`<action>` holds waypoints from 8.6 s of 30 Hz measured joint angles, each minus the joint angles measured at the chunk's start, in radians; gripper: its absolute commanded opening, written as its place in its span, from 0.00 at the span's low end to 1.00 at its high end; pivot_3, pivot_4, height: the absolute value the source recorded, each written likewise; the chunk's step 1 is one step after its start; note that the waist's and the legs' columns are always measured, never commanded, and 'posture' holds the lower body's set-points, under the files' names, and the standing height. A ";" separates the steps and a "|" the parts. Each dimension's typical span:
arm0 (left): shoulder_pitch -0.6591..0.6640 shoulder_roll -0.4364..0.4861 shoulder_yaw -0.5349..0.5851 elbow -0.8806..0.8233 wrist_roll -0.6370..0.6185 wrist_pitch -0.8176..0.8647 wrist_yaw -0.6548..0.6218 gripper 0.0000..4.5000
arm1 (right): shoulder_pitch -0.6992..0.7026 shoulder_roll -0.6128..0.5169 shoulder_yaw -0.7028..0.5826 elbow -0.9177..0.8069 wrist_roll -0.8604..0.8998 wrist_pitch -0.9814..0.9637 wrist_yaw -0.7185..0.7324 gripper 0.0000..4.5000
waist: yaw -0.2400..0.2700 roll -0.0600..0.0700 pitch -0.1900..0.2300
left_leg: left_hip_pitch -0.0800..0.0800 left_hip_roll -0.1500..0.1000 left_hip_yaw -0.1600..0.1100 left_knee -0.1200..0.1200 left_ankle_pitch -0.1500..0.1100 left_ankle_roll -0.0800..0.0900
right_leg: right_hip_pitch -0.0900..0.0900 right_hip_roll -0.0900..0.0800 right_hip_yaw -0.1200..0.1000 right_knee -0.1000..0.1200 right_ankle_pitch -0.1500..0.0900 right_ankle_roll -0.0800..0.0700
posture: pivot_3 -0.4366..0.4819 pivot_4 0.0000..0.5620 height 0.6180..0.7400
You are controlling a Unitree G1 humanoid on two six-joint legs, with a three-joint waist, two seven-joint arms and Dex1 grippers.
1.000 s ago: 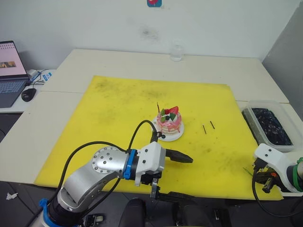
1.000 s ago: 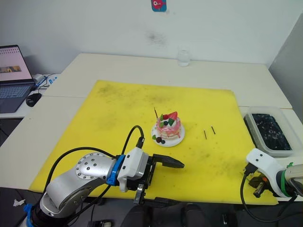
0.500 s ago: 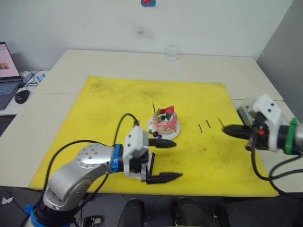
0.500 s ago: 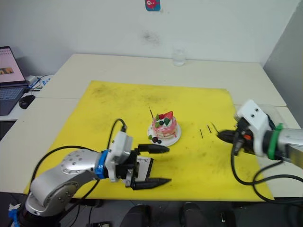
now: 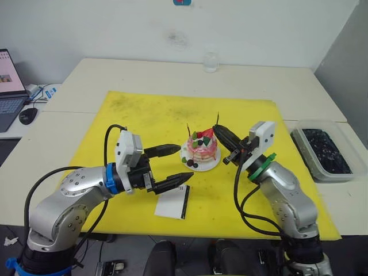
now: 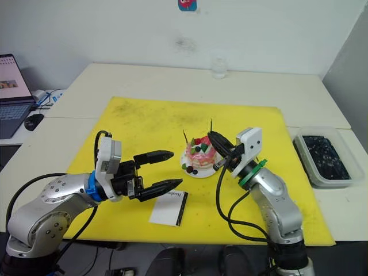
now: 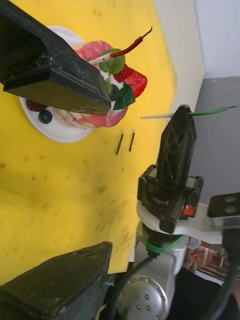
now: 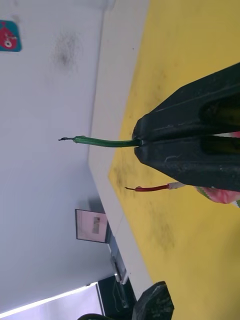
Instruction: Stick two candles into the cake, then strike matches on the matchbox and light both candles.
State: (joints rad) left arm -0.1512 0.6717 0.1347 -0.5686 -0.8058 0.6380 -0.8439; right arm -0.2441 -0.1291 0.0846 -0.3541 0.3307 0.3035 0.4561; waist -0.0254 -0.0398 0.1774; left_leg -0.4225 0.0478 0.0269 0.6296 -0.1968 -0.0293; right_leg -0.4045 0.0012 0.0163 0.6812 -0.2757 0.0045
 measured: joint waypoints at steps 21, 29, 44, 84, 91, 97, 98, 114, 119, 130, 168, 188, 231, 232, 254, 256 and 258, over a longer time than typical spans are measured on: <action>-0.033 0.022 -0.009 0.025 -0.001 0.006 -0.018 1.00 | 0.040 0.035 0.046 0.180 -0.094 -0.209 -0.007 0.00 | -0.001 0.000 0.000 | 0.001 0.001 0.001 -0.001 0.000 0.000 | 0.000 0.000 0.001 0.000 0.000 0.000 | 0.48 0.27 1.00; -0.033 0.022 -0.034 0.025 0.004 0.006 -0.015 1.00 | 0.066 0.036 0.056 0.201 -0.120 -0.228 -0.026 0.00 | -0.001 0.000 0.000 | 0.002 0.001 0.001 -0.001 0.000 0.000 | 0.000 -0.001 0.001 0.000 0.000 0.000 | 0.48 0.27 1.00; -0.041 0.011 -0.061 0.025 0.042 -0.013 -0.017 1.00 | 0.053 0.056 0.046 0.218 -0.093 -0.216 -0.043 0.31 | -0.001 0.000 -0.001 | 0.003 0.001 0.001 -0.001 0.000 0.000 | 0.001 -0.001 0.001 0.001 0.000 0.000 | 0.48 0.27 1.00; -0.015 0.273 0.038 0.314 -0.330 0.757 0.028 1.00 | 0.108 -0.548 0.192 -0.264 0.044 0.394 0.246 0.01 | -0.001 0.001 0.000 | 0.003 0.000 0.002 -0.002 0.000 0.000 | 0.000 -0.003 0.000 0.000 -0.002 -0.003 | 0.48 0.27 1.00; -0.057 0.219 0.038 0.370 -0.338 0.819 0.057 1.00 | 0.054 -0.538 0.262 -0.237 0.010 0.409 0.265 0.01 | -0.001 0.000 0.000 | 0.003 0.000 0.001 -0.002 0.000 0.000 | 0.000 -0.004 0.000 0.000 -0.001 -0.002 | 0.48 0.27 1.00; -0.079 0.141 0.045 0.363 -0.366 0.865 0.101 1.00 | -0.012 -0.522 0.332 -0.191 -0.007 0.429 0.295 0.01 | -0.001 0.000 0.000 | 0.002 0.000 0.001 -0.001 0.000 0.000 | 0.000 -0.004 0.000 0.000 -0.001 -0.001 | 0.48 0.27 1.00; -0.080 0.132 0.045 0.357 -0.370 0.873 0.112 1.00 | -0.030 -0.518 0.339 -0.180 -0.013 0.430 0.307 0.01 | -0.001 0.000 0.000 | 0.002 0.000 0.002 -0.001 0.000 0.000 | 0.000 -0.004 0.000 0.000 -0.001 -0.001 | 0.48 0.27 1.00; -0.077 0.036 0.048 0.322 -0.369 0.897 0.200 1.00 | -0.158 -0.427 0.454 -0.111 -0.035 0.481 0.378 0.01 | 0.002 0.000 -0.001 | 0.003 -0.001 0.001 0.000 0.000 0.000 | 0.001 -0.005 0.001 0.000 0.000 0.000 | 0.48 0.27 1.00; -0.077 0.016 0.043 0.322 -0.361 0.887 0.205 1.00 | -0.163 -0.413 0.454 -0.089 -0.035 0.469 0.394 0.01 | 0.005 0.000 -0.001 | 0.003 -0.002 0.001 0.000 0.000 0.000 | 0.002 -0.005 0.001 0.000 0.000 0.000 | 0.48 0.27 1.00; -0.076 -0.034 0.026 0.322 -0.305 0.865 0.276 0.36 | -0.163 -0.404 0.446 -0.079 -0.034 0.468 0.393 0.00 | 0.017 0.000 -0.001 | 0.003 -0.002 0.001 0.000 0.000 0.000 | 0.002 -0.005 0.000 0.000 0.000 0.000 | 0.48 0.27 1.00; -0.122 -0.355 0.022 0.396 -0.415 0.897 0.551 0.63 | -0.046 -0.635 0.331 -0.188 -0.062 0.469 0.349 0.00 | 0.017 0.000 -0.003 | 0.007 -0.002 0.000 0.000 0.000 0.000 | 0.006 -0.002 0.000 0.000 0.000 0.001 | 0.48 0.27 1.00; -0.130 -0.363 0.020 0.407 -0.394 0.904 0.560 0.63 | -0.044 -0.573 0.337 -0.167 -0.075 0.470 0.362 0.00 | 0.016 0.000 -0.003 | 0.014 -0.001 -0.002 0.000 0.000 0.000 | 0.013 -0.003 0.000 -0.001 -0.002 -0.004 | 0.48 0.27 1.00; -0.086 -0.318 -0.075 0.356 -0.291 0.797 0.470 0.01 | 0.063 -0.605 0.246 -0.273 -0.110 0.479 0.305 0.00 | 0.017 0.001 -0.003 | 0.012 -0.002 -0.002 -0.006 -0.001 -0.001 | 0.009 -0.005 -0.003 -0.006 -0.006 -0.009 | 0.48 0.27 1.00; -0.088 -0.318 -0.076 0.358 -0.290 0.797 0.469 0.01 | 0.057 -0.596 0.269 -0.258 -0.120 0.479 0.302 0.00 | 0.017 0.001 -0.003 | 0.012 -0.002 -0.002 -0.006 -0.001 -0.001 | 0.009 -0.005 -0.003 -0.006 -0.006 -0.009 | 0.48 0.27 1.00; -0.090 -0.323 -0.068 0.346 -0.289 0.819 0.441 0.79 | -0.001 -0.550 0.348 -0.201 -0.193 0.453 0.321 0.00 | 0.008 0.003 -0.005 | 0.019 -0.002 -0.017 -0.010 -0.005 -0.008 | 0.013 -0.006 -0.012 -0.022 -0.006 -0.010 | 0.48 0.27 1.00; -0.090 -0.329 -0.061 0.349 -0.290 0.826 0.441 0.79 | -0.001 -0.546 0.348 -0.201 -0.193 0.452 0.326 0.00 | 0.008 0.003 -0.005 | 0.021 -0.003 -0.017 -0.010 -0.005 -0.008 | 0.015 -0.007 -0.012 -0.023 -0.006 -0.009 | 0.48 0.27 1.00; -0.092 -0.340 -0.043 0.364 -0.293 0.842 0.441 0.79 | -0.001 -0.539 0.349 -0.201 -0.193 0.449 0.330 0.00 | 0.008 0.003 -0.005 | 0.021 -0.003 -0.017 -0.011 -0.004 -0.007 | 0.015 -0.007 -0.012 -0.023 -0.006 -0.009 | 0.48 0.27 1.00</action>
State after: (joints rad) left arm -0.2435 0.3318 0.0913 -0.2047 -1.0984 1.4801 -0.4030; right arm -0.2452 -0.6681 0.4339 -0.5547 0.1375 0.7522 0.7857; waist -0.0172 -0.0371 0.1722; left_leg -0.4013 0.0448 0.0102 0.6182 -0.2011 -0.0358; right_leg -0.3893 -0.0057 0.0043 0.6584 -0.2818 -0.0049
